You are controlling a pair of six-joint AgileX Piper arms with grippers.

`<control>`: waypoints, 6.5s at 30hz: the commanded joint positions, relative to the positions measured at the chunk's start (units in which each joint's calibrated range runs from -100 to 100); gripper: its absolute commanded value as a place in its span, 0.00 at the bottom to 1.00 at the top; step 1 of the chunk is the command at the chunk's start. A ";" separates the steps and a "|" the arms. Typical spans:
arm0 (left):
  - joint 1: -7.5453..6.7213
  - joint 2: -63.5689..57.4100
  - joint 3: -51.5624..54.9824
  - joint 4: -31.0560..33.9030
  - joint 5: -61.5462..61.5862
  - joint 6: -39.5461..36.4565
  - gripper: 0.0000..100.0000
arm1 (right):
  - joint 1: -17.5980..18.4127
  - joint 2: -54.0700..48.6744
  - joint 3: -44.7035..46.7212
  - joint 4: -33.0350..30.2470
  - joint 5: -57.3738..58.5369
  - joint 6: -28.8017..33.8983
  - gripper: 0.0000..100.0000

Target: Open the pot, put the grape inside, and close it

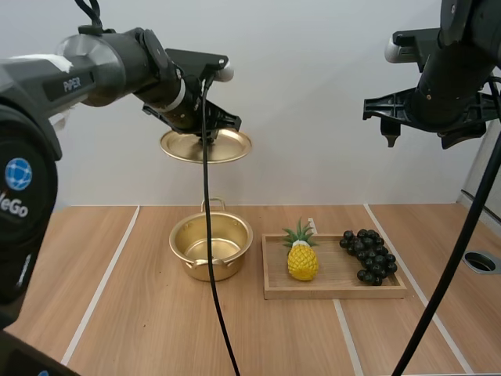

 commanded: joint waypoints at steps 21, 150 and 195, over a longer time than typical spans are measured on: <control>-0.05 -25.18 -23.58 9.51 -13.72 -6.20 0.01 | -0.10 -0.45 -0.01 7.07 0.00 -10.25 1.00; -0.05 -25.04 -69.74 16.52 10.59 -8.97 0.00 | -1.31 9.82 11.32 13.47 -34.60 -23.78 0.00; -0.05 -25.16 -69.87 19.44 11.36 -5.58 0.00 | 20.18 23.23 3.92 34.16 -16.68 -45.69 0.00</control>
